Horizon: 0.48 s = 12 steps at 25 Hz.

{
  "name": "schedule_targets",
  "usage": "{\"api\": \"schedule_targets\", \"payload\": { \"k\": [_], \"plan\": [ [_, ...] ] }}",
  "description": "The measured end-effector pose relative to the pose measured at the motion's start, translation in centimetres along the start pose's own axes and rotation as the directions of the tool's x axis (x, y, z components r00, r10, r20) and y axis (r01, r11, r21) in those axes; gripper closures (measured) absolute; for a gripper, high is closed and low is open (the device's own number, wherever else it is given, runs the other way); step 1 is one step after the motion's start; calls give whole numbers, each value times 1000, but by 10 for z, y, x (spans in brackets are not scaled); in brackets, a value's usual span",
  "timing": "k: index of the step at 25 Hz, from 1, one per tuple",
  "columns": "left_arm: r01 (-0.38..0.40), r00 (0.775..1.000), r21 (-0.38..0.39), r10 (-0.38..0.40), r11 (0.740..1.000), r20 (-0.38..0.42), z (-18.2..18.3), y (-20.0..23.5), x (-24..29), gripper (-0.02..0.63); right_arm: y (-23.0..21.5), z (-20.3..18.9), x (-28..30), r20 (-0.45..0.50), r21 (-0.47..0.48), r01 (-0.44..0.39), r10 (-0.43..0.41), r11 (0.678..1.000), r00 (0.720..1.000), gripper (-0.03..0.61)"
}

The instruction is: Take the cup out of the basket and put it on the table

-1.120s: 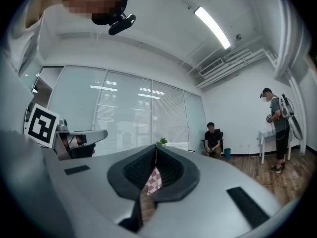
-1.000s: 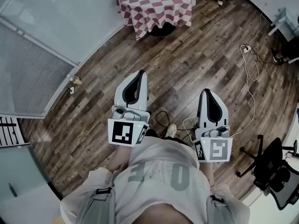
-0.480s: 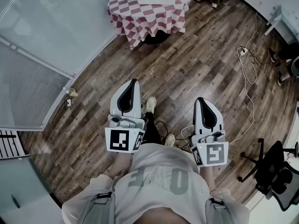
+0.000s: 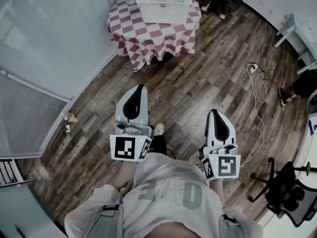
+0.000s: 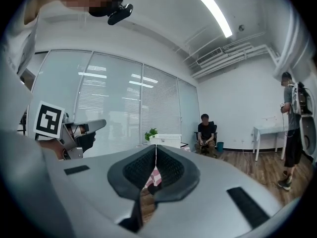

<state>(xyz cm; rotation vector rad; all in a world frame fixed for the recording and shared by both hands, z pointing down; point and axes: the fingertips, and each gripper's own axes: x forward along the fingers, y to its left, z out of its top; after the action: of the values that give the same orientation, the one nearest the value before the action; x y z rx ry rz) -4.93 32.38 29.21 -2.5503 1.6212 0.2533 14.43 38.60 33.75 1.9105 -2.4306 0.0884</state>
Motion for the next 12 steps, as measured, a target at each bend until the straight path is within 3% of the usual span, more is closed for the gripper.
{"api": "schedule_targets", "payload": {
  "k": [9,12],
  "plan": [
    [45,999,17,-45,999,25,4,81,75,609,26,37,119,47,-34,0,2,999,999,568],
    [46,999,6,-46,999,-6,-9,104,91,609,33,36,153,47,-20,11,-10,1000,999,568]
  ]
}}
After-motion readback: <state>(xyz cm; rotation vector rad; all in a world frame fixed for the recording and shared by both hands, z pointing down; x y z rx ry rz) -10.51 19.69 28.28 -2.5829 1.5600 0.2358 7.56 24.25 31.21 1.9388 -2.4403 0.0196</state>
